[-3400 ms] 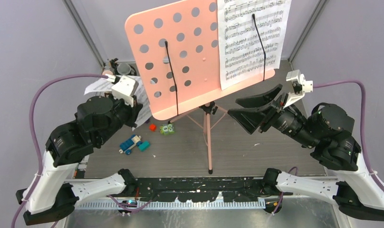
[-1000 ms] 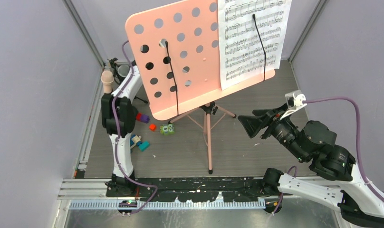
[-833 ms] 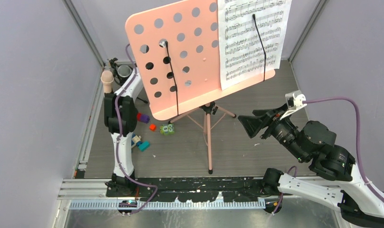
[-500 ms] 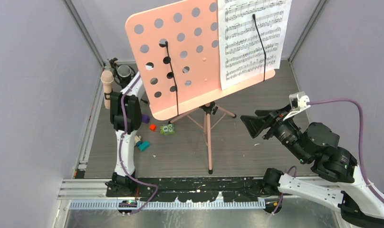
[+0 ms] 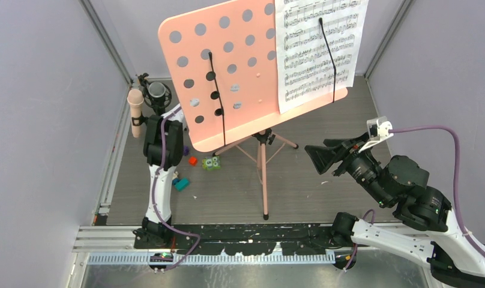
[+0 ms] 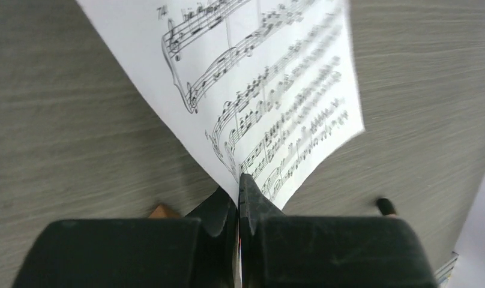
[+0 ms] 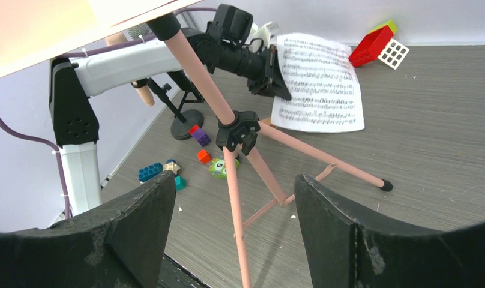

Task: Pack up the instrument practice props

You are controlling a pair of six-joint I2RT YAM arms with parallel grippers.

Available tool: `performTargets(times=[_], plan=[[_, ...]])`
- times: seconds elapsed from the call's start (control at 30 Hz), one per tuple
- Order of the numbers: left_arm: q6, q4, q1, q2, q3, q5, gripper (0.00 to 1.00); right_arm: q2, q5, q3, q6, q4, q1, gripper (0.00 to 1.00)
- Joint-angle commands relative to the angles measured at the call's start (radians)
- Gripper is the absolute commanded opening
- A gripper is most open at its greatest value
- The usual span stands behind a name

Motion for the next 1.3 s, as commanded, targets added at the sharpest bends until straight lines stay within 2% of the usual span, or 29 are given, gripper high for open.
performTargets(times=[0.0, 0.13, 0.43, 0.67, 0.93, 1.27], plan=[[-0.02, -0.005, -0.005, -0.07, -0.051, -0.052, 0.04, -0.002, 0.02, -0.005, 0.011, 0.027, -0.002, 0.76], [-0.016, -0.011, -0.014, -0.068, -0.106, -0.06, 0.14, 0.0, 0.017, -0.003, 0.015, 0.034, -0.002, 0.76], [0.002, -0.031, -0.013, -0.092, -0.086, -0.084, 0.62, -0.001, 0.013, -0.011, 0.029, 0.036, -0.001, 0.77], [0.024, -0.074, -0.014, -0.176, -0.083, -0.136, 0.67, -0.012, 0.042, 0.011, 0.021, 0.001, -0.002, 0.76], [0.018, -0.036, -0.012, -0.391, -0.17, -0.199, 0.71, -0.055, 0.059, 0.01, 0.027, -0.003, -0.002, 0.77], [0.095, -0.084, -0.012, -0.606, -0.069, -0.19, 0.74, -0.075, 0.054, 0.002, 0.031, -0.008, -0.001, 0.76]])
